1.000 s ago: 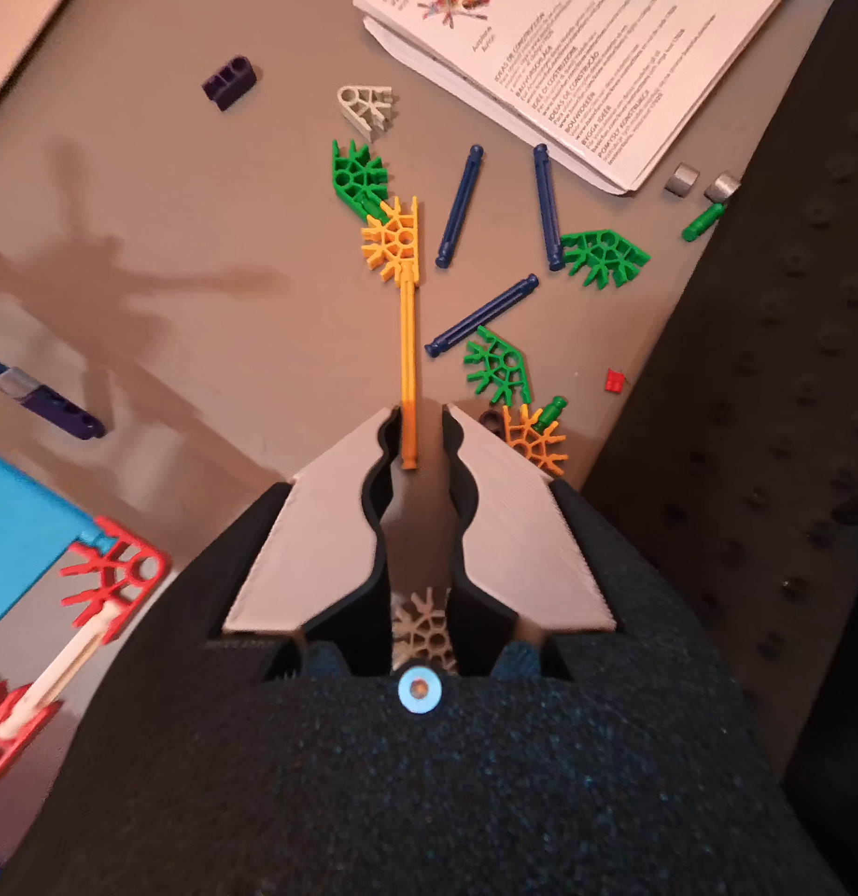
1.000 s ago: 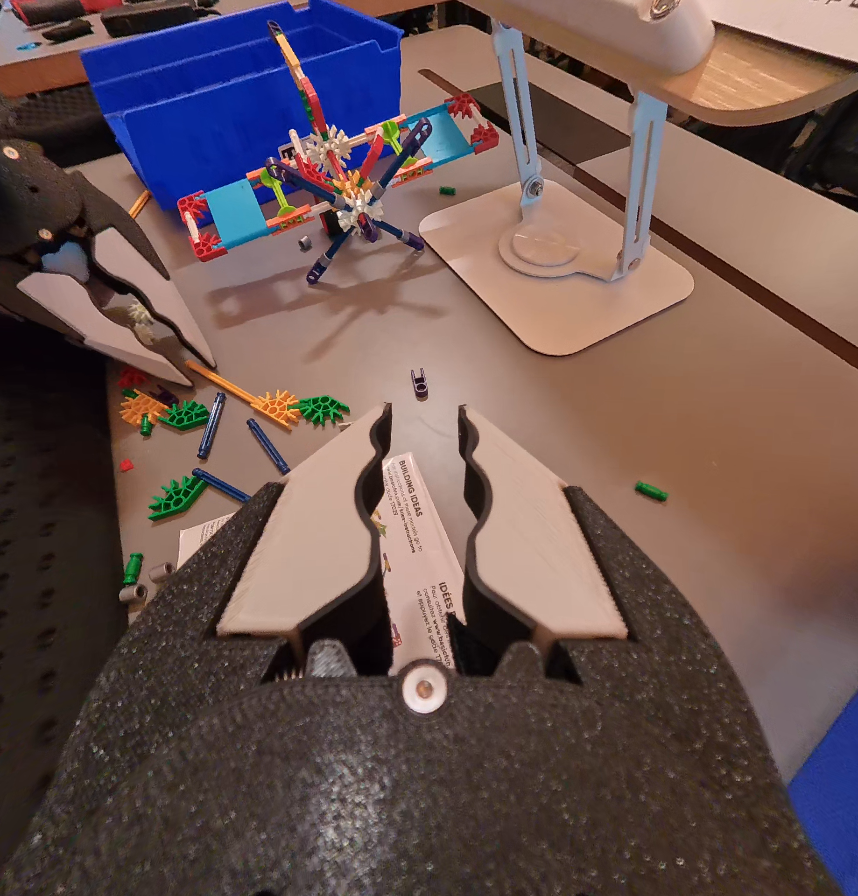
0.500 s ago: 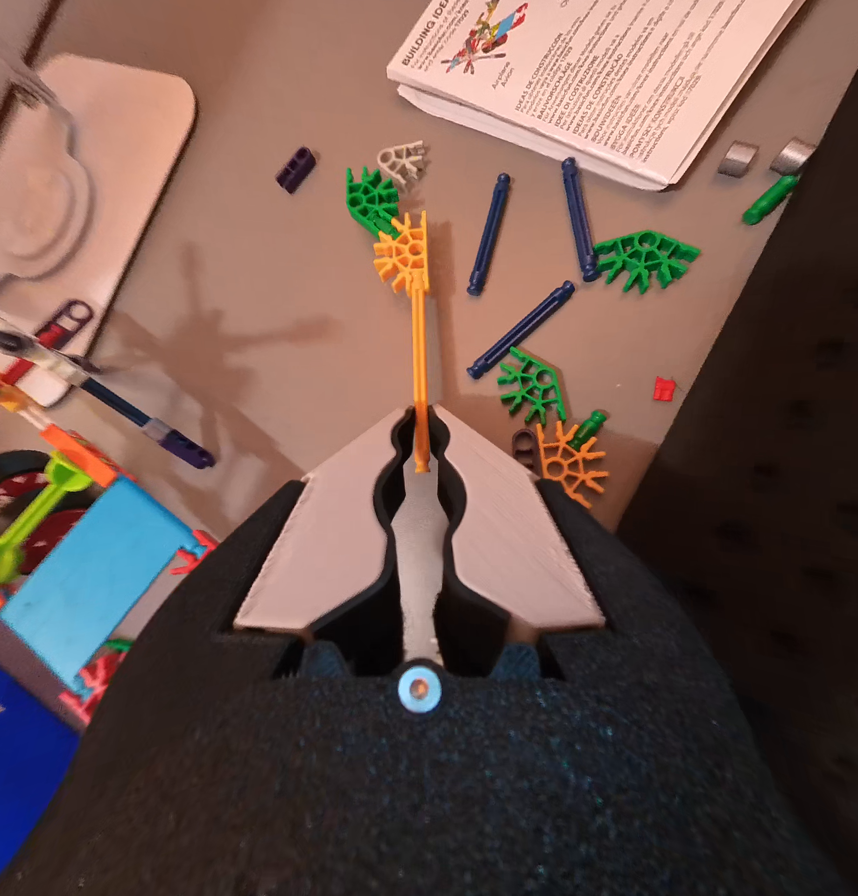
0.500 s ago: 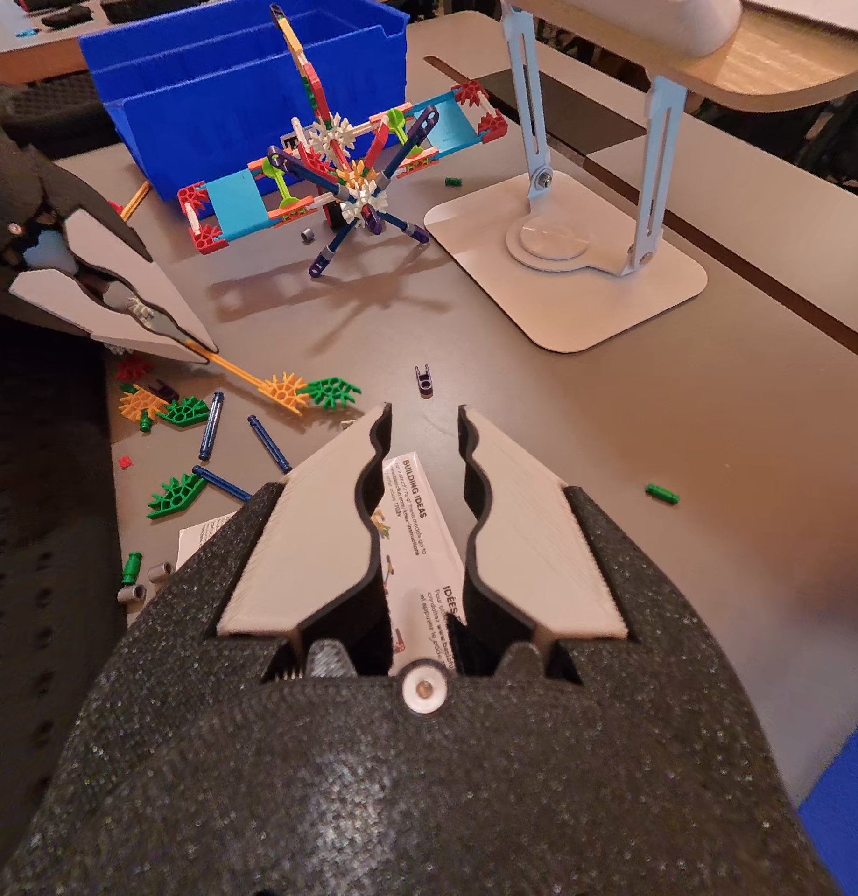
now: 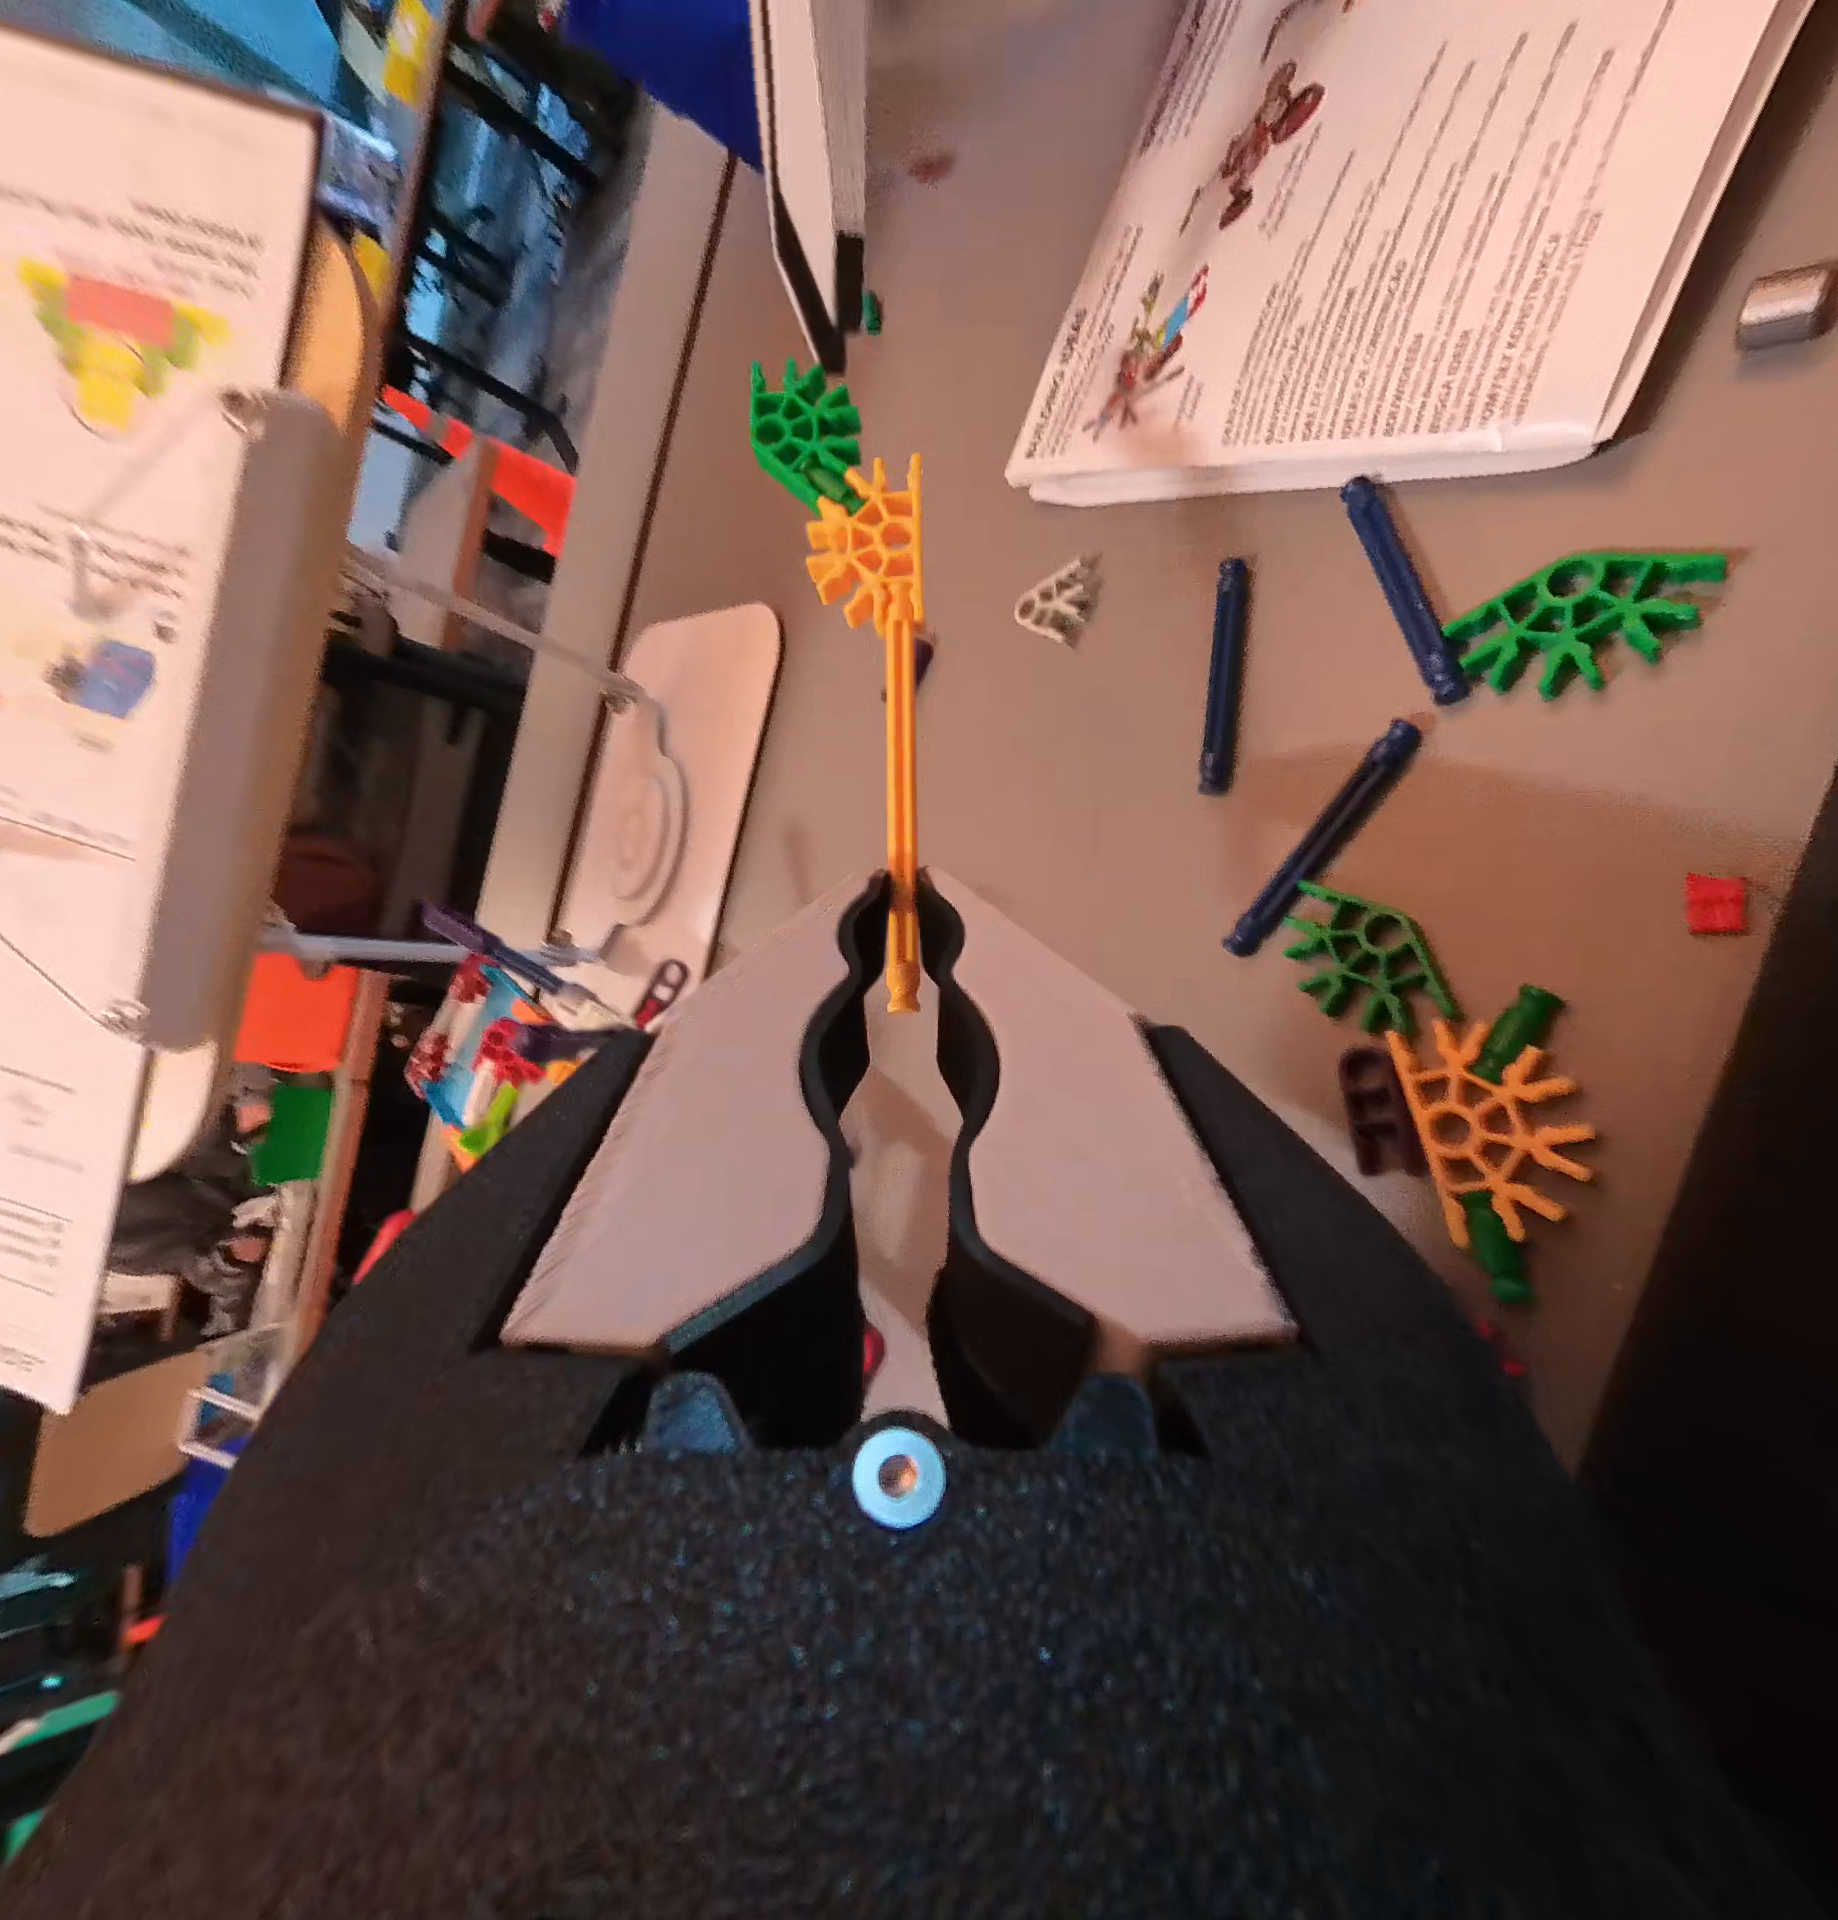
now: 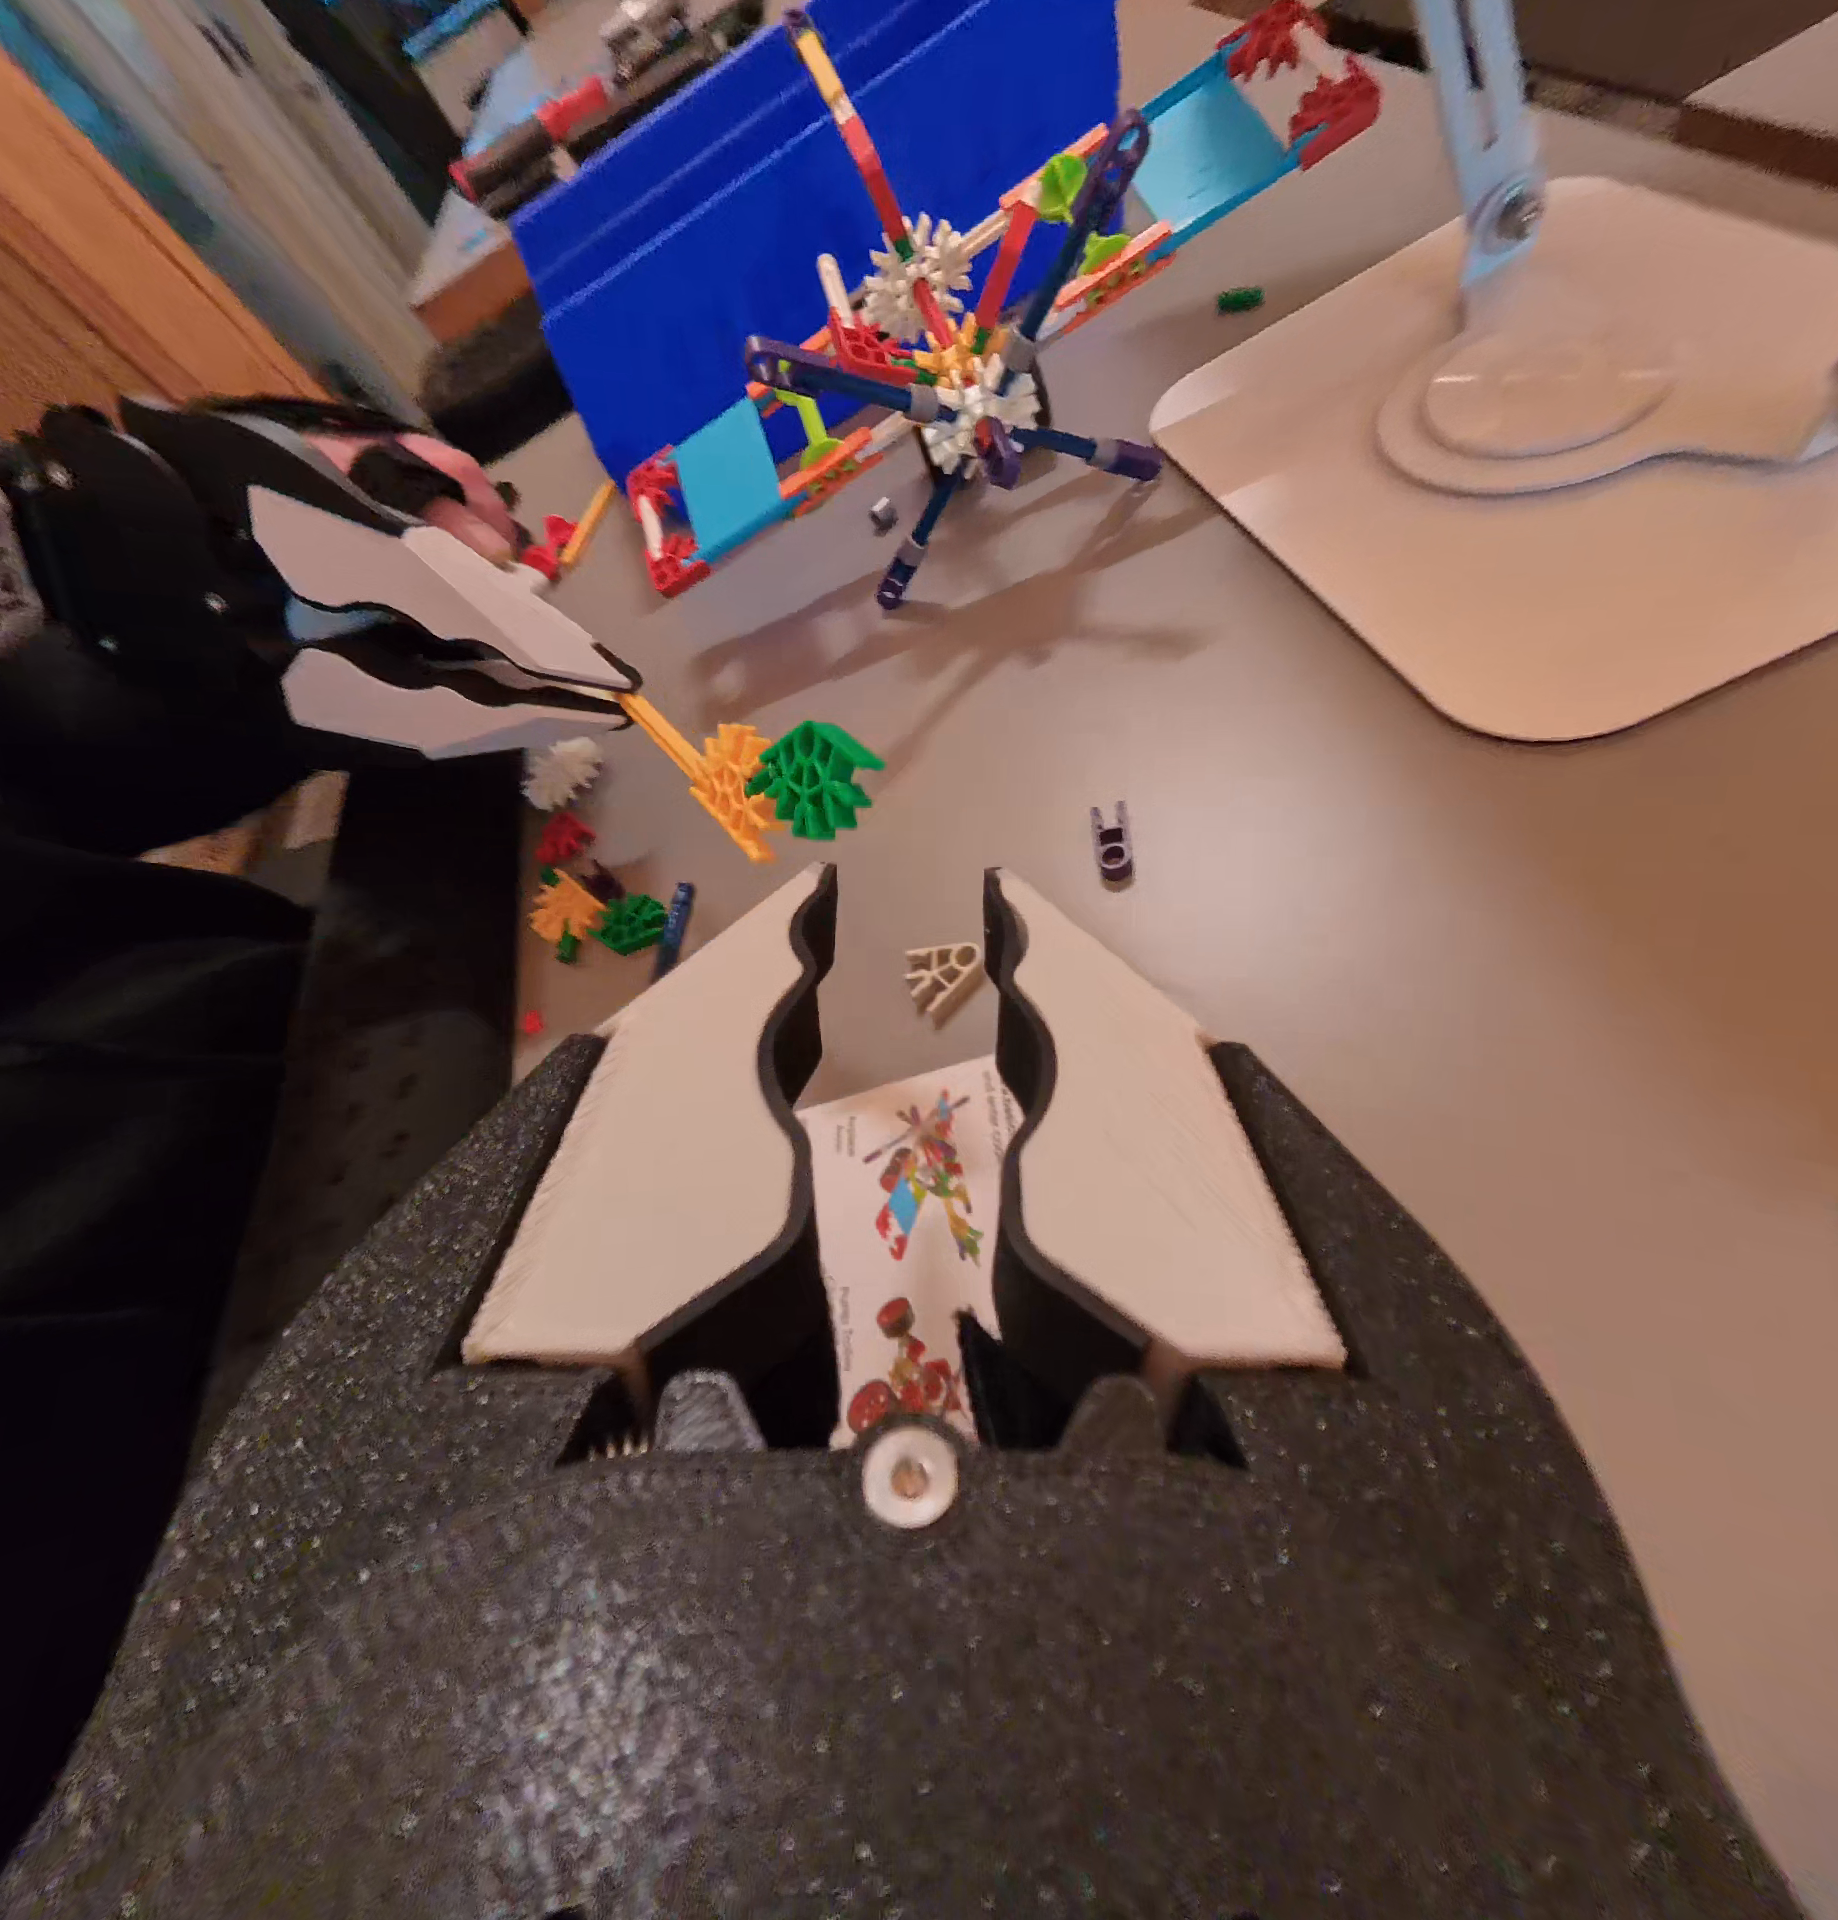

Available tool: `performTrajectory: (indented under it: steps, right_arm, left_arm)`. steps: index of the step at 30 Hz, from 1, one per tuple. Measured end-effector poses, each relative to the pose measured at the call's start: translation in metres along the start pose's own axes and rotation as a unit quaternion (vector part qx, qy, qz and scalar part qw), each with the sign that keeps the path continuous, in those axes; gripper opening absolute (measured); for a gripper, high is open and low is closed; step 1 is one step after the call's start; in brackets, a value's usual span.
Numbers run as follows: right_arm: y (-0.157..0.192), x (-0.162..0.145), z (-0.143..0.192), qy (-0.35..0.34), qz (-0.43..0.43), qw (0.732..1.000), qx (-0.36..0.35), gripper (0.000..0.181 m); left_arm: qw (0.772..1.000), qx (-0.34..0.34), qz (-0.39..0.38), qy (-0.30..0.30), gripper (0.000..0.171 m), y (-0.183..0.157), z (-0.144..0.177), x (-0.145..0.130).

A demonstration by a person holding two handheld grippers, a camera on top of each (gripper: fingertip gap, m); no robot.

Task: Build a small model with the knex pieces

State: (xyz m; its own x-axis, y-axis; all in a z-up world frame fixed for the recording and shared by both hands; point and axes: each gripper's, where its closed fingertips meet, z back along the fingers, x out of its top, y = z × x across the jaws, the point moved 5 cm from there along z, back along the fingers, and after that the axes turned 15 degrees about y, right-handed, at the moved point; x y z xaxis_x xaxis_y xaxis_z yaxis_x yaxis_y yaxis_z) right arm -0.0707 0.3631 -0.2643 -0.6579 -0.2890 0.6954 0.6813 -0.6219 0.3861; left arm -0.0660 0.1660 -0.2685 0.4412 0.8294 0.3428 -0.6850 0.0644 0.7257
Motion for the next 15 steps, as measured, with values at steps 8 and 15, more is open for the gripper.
performTrajectory:
  steps: [8,15]
  right_arm:
    - [0.012,0.006,0.000,-0.030,0.009,0.997,0.077,0.028]
    - [0.009,0.008,0.002,-0.038,0.008,0.998,0.058,0.013]
  left_arm:
    - [0.997,0.039,-0.062,-0.031,0.004,0.008,-0.005,0.014]
    - [0.996,0.051,-0.072,-0.027,0.004,0.012,-0.011,0.013]
